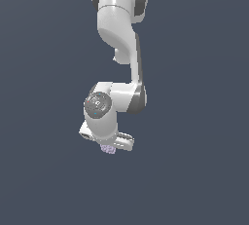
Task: Pick up the object and move it to a goal position.
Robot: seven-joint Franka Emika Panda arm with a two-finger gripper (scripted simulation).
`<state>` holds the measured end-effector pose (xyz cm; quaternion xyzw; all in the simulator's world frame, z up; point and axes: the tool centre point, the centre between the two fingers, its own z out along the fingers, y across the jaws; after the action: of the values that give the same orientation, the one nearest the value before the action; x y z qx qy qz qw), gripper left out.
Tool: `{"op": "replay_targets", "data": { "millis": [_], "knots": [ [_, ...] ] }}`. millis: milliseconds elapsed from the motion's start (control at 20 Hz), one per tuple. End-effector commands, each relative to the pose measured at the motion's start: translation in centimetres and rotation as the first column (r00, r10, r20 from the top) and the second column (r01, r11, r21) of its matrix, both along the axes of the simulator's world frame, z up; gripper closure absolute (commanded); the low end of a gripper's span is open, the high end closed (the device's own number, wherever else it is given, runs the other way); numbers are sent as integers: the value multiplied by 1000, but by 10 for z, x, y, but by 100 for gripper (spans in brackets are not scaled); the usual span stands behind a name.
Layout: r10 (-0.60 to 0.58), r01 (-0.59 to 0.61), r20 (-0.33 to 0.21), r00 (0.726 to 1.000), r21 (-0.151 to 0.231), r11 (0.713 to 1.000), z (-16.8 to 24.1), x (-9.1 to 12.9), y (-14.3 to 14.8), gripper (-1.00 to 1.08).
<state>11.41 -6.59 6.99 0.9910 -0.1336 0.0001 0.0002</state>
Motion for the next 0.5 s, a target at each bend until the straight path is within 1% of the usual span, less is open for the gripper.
{"op": "replay_targets", "data": {
  "millis": [0, 200, 450],
  "knots": [
    [1, -1, 0, 1000, 0, 1000, 3, 8, -12, 108],
    [1, -1, 0, 1000, 0, 1000, 7, 16, -24, 108],
    [1, -1, 0, 1000, 0, 1000, 9, 22, -32, 108]
  ]
}}
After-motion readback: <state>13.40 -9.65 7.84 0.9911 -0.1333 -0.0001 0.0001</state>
